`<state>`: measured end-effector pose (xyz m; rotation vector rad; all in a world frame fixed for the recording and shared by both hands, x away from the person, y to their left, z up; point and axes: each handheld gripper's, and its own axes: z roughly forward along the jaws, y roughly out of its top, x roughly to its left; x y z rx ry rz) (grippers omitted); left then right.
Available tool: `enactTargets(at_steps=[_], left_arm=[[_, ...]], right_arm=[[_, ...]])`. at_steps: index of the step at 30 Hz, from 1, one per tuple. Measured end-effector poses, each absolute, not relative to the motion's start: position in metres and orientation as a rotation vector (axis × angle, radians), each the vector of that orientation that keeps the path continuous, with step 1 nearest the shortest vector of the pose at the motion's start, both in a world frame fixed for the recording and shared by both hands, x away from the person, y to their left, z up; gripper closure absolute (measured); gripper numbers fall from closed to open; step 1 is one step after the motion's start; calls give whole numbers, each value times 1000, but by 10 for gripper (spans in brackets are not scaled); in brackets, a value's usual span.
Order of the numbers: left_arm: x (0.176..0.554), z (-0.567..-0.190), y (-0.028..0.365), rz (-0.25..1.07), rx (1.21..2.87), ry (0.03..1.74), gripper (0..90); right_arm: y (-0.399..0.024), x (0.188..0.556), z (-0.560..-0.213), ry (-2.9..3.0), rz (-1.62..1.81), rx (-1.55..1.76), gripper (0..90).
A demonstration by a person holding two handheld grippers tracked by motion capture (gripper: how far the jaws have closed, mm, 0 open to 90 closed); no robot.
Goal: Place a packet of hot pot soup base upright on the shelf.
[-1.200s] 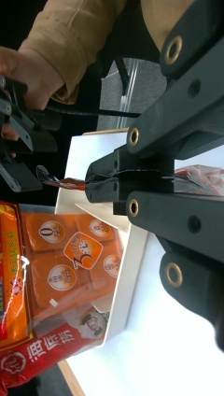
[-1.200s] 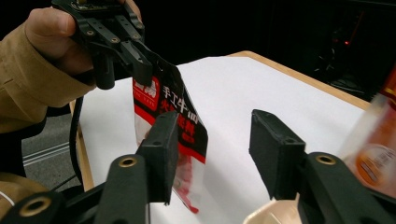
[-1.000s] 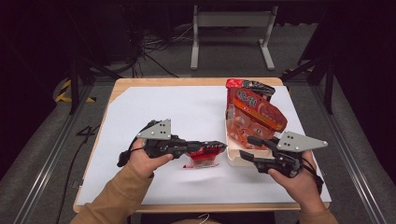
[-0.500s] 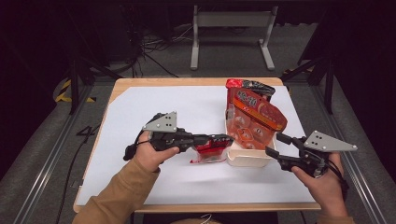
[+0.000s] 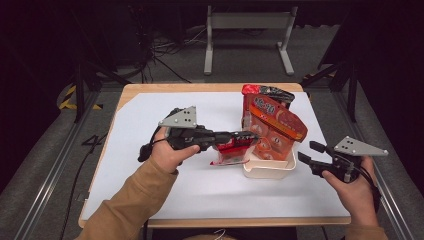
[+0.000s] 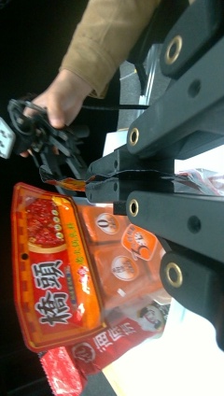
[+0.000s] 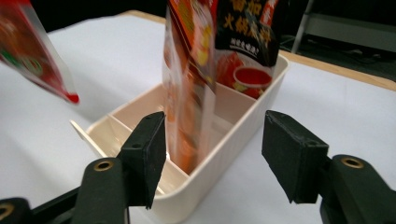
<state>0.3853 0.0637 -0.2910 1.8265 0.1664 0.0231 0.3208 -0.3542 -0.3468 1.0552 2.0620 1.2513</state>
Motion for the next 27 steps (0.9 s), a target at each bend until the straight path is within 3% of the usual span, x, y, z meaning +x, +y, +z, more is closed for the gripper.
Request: enactTargets(at_steps=[27], left_arm=[[401,-280,16,33,1793,148,895]], right_arm=[[-388,344,-385,2055,1098,1240,333]])
